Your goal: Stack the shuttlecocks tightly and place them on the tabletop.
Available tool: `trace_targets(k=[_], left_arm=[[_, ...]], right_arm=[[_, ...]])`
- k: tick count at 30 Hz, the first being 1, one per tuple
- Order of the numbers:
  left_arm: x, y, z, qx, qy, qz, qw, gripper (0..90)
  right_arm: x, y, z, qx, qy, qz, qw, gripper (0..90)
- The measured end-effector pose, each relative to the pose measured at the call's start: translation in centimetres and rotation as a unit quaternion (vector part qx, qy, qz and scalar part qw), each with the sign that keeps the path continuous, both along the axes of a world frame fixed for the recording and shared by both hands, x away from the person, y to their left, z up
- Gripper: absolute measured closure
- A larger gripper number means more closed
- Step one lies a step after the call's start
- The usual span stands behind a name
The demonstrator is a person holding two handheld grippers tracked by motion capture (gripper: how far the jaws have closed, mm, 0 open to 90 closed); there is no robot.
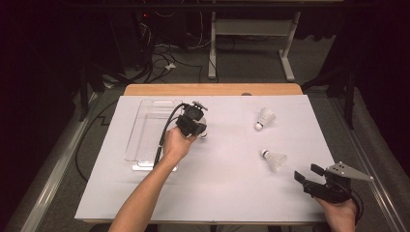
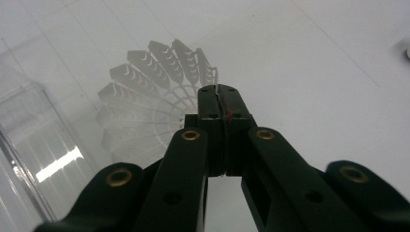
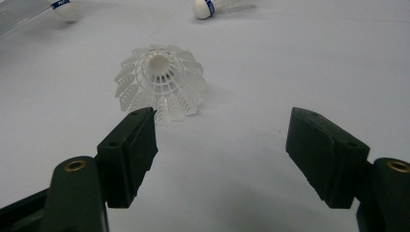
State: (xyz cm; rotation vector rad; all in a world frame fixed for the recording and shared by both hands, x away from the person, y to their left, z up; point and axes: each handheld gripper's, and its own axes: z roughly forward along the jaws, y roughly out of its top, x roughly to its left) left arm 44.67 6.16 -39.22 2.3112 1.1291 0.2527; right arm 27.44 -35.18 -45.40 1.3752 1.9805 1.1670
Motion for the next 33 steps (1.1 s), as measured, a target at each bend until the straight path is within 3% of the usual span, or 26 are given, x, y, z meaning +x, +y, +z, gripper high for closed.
trace_targets(k=[9,26,33], left_arm=[[0.1,-0.5,-0.5,0.006,0.013,-0.008,0.9999,88.4],[0.4,-2.3,-1.3,-0.014,0.025,-0.019,0.9994,81.6],[0.3,-2.9,-1.4,-0.023,0.013,-0.019,0.9995,81.9]], right_arm=[[0.0,0.0,0.0,0.000,0.000,0.000,1.0000,26.7],[0.0,0.0,0.0,0.000,0.000,0.002,1.0000,26.6],[-0.1,0.0,0.0,0.000,-0.001,0.002,1.0000,26.3]])
